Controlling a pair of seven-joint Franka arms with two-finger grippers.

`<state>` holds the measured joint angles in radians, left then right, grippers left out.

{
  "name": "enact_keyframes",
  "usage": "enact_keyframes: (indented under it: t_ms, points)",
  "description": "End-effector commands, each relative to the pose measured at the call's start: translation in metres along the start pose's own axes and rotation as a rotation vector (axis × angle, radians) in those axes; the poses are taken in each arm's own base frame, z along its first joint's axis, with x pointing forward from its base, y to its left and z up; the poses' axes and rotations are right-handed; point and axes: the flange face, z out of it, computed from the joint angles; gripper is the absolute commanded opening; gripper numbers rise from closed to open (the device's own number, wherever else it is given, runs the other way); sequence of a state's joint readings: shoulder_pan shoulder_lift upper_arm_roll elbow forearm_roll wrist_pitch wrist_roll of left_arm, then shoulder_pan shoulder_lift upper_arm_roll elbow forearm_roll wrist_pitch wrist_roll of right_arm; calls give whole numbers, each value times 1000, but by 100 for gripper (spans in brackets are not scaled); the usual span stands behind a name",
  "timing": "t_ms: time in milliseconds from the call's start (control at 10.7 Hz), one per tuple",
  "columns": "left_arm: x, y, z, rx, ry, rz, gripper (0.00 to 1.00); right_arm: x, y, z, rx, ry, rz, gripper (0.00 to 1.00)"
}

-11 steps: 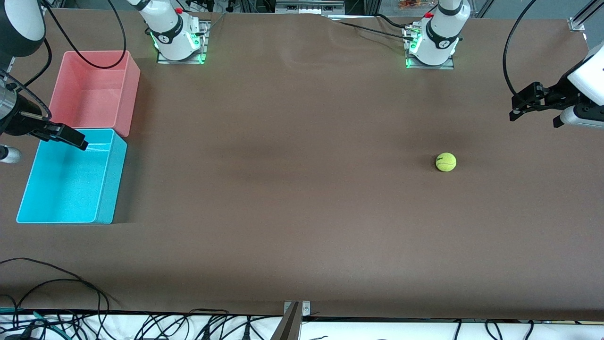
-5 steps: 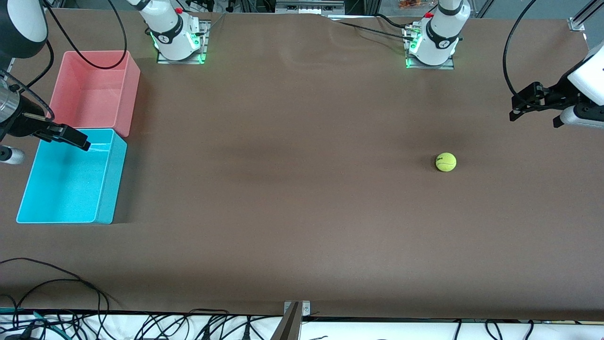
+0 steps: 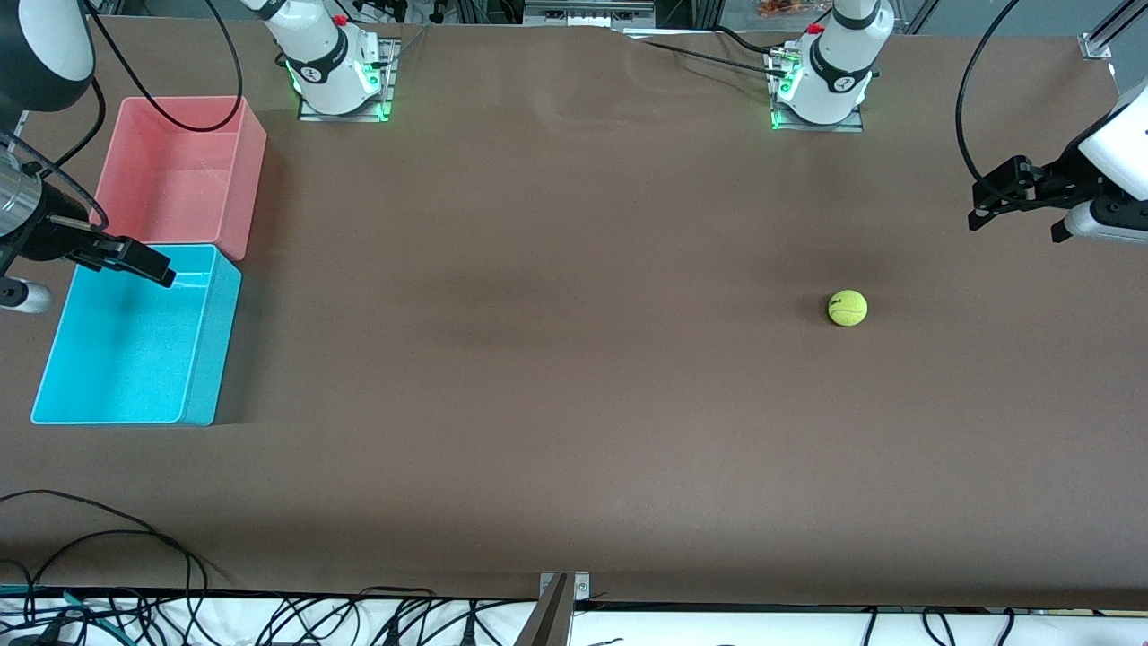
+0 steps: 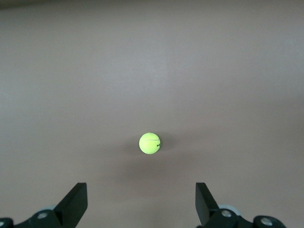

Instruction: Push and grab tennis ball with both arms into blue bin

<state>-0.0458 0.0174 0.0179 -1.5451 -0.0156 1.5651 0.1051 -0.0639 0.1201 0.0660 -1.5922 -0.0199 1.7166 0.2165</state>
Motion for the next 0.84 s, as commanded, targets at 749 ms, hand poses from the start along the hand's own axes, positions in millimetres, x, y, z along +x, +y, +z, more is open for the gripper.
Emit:
enact_keyframes:
  t_ms: [749]
  points:
    - [2, 1, -7, 15, -4, -3, 100, 9, 4, -2, 33, -5, 8, 100]
